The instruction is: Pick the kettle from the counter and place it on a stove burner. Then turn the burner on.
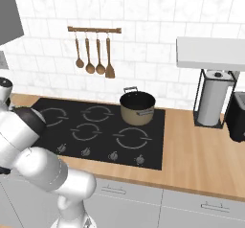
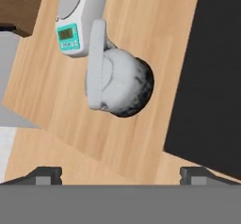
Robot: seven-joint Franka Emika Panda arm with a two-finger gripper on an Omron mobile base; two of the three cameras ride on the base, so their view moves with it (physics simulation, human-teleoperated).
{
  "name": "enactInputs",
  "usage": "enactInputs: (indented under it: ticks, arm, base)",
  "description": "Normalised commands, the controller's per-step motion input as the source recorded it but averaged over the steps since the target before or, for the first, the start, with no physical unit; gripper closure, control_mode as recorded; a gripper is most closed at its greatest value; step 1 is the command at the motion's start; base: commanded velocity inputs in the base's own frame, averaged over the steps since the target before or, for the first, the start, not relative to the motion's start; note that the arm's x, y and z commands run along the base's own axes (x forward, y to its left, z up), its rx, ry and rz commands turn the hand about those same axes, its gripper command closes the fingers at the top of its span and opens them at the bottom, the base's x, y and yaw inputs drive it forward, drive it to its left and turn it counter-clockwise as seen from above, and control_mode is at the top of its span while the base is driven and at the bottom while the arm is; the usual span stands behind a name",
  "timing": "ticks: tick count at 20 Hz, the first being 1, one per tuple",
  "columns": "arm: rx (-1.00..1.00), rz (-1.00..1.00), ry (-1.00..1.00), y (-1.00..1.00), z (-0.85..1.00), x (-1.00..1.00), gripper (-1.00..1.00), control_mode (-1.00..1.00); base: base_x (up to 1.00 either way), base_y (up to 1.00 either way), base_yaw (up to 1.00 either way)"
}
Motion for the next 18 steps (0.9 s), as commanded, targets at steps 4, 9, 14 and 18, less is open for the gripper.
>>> enactInputs:
  ticks: [4, 9, 14, 18]
  arm:
    - [-0.02, 0.00, 0.03, 0.63, -0.03, 0.01, -1.00, -1.00]
    - [0.00, -0.05, 0.00, 0.44, 0.00, 0.06, -1.00, -1.00]
    - [0.00, -0.12, 0.00, 0.31, 0.00, 0.23, -1.00, -1.00]
    - [0.00, -0.12, 0.00, 0.27, -0.15, 0.18, -1.00, -1.00]
  base:
    - [0.00, 0.00, 0.00]
    - [0.00, 0.00, 0.00]
    - [0.00, 0.00, 0.00]
    - [0.00, 0.00, 0.00]
